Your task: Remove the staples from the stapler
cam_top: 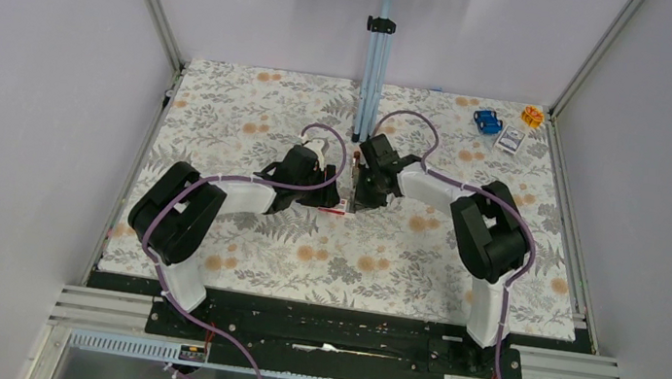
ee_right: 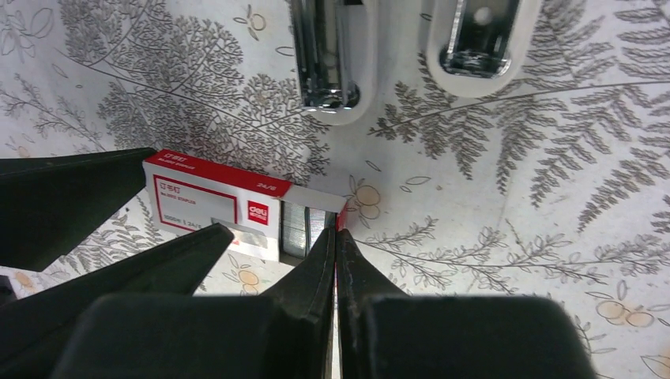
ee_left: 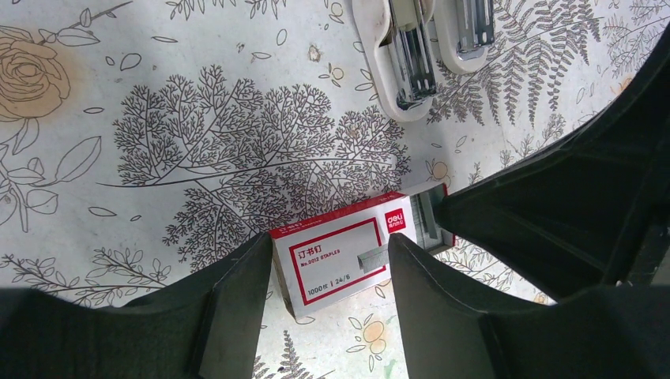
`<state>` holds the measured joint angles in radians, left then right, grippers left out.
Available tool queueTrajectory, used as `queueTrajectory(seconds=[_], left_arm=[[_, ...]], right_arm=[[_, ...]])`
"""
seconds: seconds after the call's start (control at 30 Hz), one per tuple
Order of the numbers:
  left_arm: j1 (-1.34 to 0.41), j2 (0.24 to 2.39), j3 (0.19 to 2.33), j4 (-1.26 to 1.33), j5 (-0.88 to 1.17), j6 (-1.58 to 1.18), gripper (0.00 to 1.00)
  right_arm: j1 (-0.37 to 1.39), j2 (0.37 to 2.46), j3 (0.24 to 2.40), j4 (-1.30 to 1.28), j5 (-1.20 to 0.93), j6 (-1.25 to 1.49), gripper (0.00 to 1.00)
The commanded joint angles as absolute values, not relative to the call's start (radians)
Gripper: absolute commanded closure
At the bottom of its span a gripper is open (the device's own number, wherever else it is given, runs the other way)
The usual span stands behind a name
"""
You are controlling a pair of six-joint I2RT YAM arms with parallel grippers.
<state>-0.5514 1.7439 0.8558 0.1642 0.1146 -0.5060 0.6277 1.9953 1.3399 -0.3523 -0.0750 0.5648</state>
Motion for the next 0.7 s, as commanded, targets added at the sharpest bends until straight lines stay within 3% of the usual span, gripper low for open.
queueTrajectory(seconds=[0.0,0.33,0.67], left_arm=[[-0.567,1.755,0.839,0.129,0.117,-0.521,0.4],[-0.569,1.746,0.844,0.119,0.1,-0.518,0.39],[-0.568,1.724,0.862,0.103,0.096,-0.526,0.37]], right_arm=[[0.659,2.026,1.39,-0.313,-0.131,0.586,1.0],[0.661,1.951,1.39,-0.355,-0.056,0.531,0.72],[0.66,1.863,1.357,-0.389,0.032,0.497,0.69]])
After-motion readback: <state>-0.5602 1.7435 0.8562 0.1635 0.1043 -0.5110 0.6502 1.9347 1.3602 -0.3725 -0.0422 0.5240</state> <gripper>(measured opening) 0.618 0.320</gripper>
